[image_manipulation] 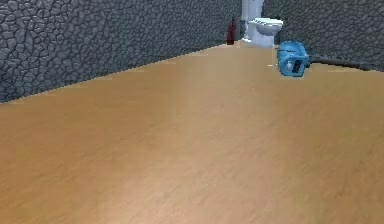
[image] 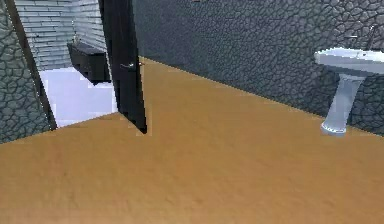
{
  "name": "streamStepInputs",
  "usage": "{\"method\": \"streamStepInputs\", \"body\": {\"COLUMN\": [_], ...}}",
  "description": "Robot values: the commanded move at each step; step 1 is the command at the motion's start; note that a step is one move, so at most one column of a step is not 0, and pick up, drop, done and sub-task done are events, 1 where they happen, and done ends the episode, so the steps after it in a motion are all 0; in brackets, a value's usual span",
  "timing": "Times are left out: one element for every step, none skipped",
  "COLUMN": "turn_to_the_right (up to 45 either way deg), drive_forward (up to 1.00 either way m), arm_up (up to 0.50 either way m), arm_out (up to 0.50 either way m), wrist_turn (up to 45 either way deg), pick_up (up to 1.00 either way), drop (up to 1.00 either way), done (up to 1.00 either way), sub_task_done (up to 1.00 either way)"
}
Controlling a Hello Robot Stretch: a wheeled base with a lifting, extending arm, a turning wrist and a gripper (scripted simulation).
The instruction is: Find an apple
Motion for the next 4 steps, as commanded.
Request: {"method": "streamStepInputs", "body": {"turn_to_the_right": [0.0, 0.0, -45.0, 0.0], "drive_forward": [1.00, 0.95, 0.00, 0.05], "arm_up": [0.00, 0.00, 0.00, 0.00], "arm_out": [0.00, 0.00, 0.00, 0.00], "wrist_turn": [0.0, 0.0, 0.0, 0.0], "pick_up": [0.00, 0.00, 0.00, 0.00], "drop": [0.00, 0.00, 0.00, 0.00], "done": [0.00, 0.00, 0.00, 0.00], "sub_task_done": [0.00, 0.00, 0.00, 0.00]}}
